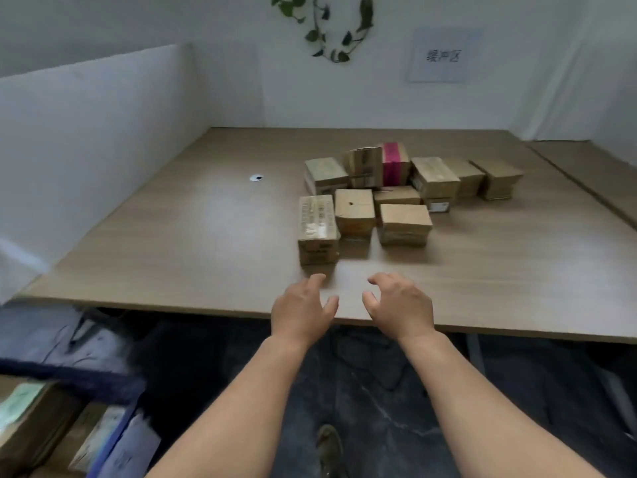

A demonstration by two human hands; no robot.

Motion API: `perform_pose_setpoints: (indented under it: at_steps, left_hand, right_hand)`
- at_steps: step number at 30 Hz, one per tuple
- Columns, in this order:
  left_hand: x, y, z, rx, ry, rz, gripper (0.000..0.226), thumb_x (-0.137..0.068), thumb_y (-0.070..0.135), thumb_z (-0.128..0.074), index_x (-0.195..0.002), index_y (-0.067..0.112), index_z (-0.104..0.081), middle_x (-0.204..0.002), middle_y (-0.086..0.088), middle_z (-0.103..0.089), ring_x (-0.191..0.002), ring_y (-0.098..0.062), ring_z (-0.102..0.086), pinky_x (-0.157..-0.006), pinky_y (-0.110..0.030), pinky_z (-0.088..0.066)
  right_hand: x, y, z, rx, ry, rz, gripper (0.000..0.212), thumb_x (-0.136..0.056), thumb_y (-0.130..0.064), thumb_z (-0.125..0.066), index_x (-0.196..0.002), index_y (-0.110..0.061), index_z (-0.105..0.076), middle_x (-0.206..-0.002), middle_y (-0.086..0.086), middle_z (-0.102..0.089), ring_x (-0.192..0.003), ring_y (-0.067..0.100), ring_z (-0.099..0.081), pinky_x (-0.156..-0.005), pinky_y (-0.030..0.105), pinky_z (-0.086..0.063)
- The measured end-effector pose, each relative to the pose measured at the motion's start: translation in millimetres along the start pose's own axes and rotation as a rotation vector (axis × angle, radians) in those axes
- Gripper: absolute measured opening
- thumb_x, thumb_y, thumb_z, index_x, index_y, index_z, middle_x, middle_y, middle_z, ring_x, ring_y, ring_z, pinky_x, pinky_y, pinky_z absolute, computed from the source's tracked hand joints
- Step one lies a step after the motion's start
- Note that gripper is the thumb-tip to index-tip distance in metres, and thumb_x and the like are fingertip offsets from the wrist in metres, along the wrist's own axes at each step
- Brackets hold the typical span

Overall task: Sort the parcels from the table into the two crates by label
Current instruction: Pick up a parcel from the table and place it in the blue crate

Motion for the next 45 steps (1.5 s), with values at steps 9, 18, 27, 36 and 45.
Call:
perform_pose_setpoints:
  at_steps: [9, 18, 27, 36, 45]
  left_hand:
    - [-135.0, 58.4, -33.4, -0.004, -0.061, -0.123, 0.052, -0.096, 0.047, -0.045, -0.142, 0.024, -0.040, -0.139, 0.002, -0.050, -0.127, -0.016, -0.046, -0.098, -0.033, -0.043]
    - [-242.1, 84.3, -78.7, 0.019, -0.191, -0.191, 0.053, -0.096, 0.046, -0.044, -0.143, 0.023, -0.038, -0.140, 0.001, -0.048, -0.129, -0.017, -0.044, -0.098, -0.035, -0.043]
    - [-289.2, 106.1, -119.6, 0.101, -0.263, -0.146, 0.049, -0.096, 0.042, -0.046, -0.141, 0.023, -0.041, -0.133, -0.001, -0.053, -0.119, -0.020, -0.053, -0.094, -0.036, -0.049]
    - [-288.1, 124.4, -126.3, 0.130, -0.253, 0.039, 0.046, -0.100, 0.030, -0.039, -0.145, 0.017, -0.037, -0.138, -0.004, -0.051, -0.125, -0.020, -0.049, -0.099, -0.033, -0.042]
    - [-291.2, 119.2, -151.3, 0.418, -0.339, 0.379, 0.040, -0.093, 0.028, -0.051, -0.131, 0.017, -0.046, -0.132, -0.008, -0.052, -0.111, -0.023, -0.055, -0.095, -0.041, -0.050]
  right_hand:
    - [-114.4, 67.7, 28.9, 0.066, 0.050, -0.146, 0.038, -0.097, -0.035, -0.045, -0.131, -0.024, -0.057, -0.126, 0.004, -0.058, -0.115, 0.022, -0.054, -0.090, 0.032, -0.043]
    - [-204.6, 114.8, 23.0, 0.092, 0.002, -0.291, 0.037, -0.098, -0.035, -0.045, -0.131, -0.023, -0.057, -0.126, 0.004, -0.058, -0.116, 0.022, -0.053, -0.090, 0.031, -0.042]
    - [-246.8, 174.7, 1.5, 0.058, -0.068, -0.418, 0.042, -0.097, -0.034, -0.046, -0.138, -0.023, -0.050, -0.131, 0.005, -0.053, -0.123, 0.023, -0.047, -0.093, 0.034, -0.043]
    - [-284.5, 213.4, -22.2, -0.025, -0.227, -0.383, 0.046, -0.098, -0.037, -0.045, -0.137, -0.013, -0.046, -0.137, 0.010, -0.052, -0.127, 0.029, -0.045, -0.098, 0.040, -0.043]
    - [-297.7, 240.1, -42.8, -0.539, -0.375, -0.399, 0.082, -0.090, -0.018, -0.067, -0.156, -0.015, -0.018, -0.155, 0.008, -0.037, -0.138, 0.027, -0.040, -0.108, 0.035, -0.035]
Point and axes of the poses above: each hand's wrist, its own x-axis away from the middle knuckle, its own z-axis out of the back of the hand, y = z × x, the point moved 9 cm from there along -x, towards the middle knuckle
